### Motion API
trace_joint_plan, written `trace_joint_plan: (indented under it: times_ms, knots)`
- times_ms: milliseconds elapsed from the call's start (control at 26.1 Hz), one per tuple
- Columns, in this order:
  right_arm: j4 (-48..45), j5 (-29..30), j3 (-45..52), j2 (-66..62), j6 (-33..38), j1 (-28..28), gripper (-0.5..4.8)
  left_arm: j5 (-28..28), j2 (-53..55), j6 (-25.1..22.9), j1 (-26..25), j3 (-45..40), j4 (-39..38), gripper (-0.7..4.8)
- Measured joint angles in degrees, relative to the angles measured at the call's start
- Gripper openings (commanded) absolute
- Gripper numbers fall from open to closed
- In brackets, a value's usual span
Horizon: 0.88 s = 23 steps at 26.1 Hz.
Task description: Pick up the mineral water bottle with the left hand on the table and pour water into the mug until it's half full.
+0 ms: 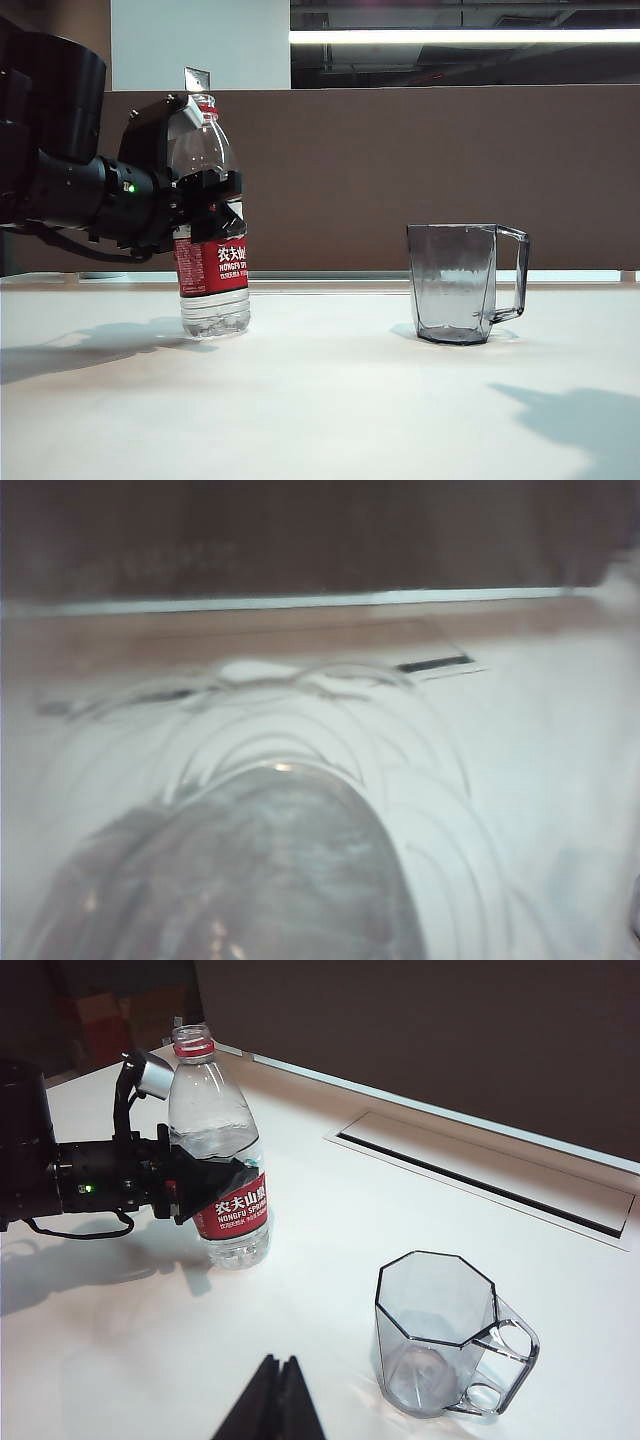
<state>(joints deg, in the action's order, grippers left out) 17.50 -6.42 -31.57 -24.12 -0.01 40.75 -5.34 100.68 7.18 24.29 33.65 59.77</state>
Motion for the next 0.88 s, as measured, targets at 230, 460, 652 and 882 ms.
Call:
trace_joint_plan:
  times_ms: [230, 460, 652, 882]
  knots:
    - [0.1, 0.0, 0.0, 0.0, 0.0, 0.0, -0.02, 0.2, 0.0, -3.2, 1.2, 0.5, -0.5, 1.61]
    - [1.5, 0.0, 0.0, 0.0, 0.0, 0.0, -0.02, 0.0, 0.5, -13.6, 5.7, 10.7, -14.7, 1.61]
    - [1.7, 0.0, 0.0, 0.0, 0.0, 0.0, -0.02, -0.5, 0.6, -19.2, 6.4, 17.8, -20.4, 1.61]
    - [4.1, -1.1, 0.0, 0.0, 0.0, 0.0, -0.02, 0.1, 2.1, -24.6, 6.3, 25.3, -25.5, 1.61]
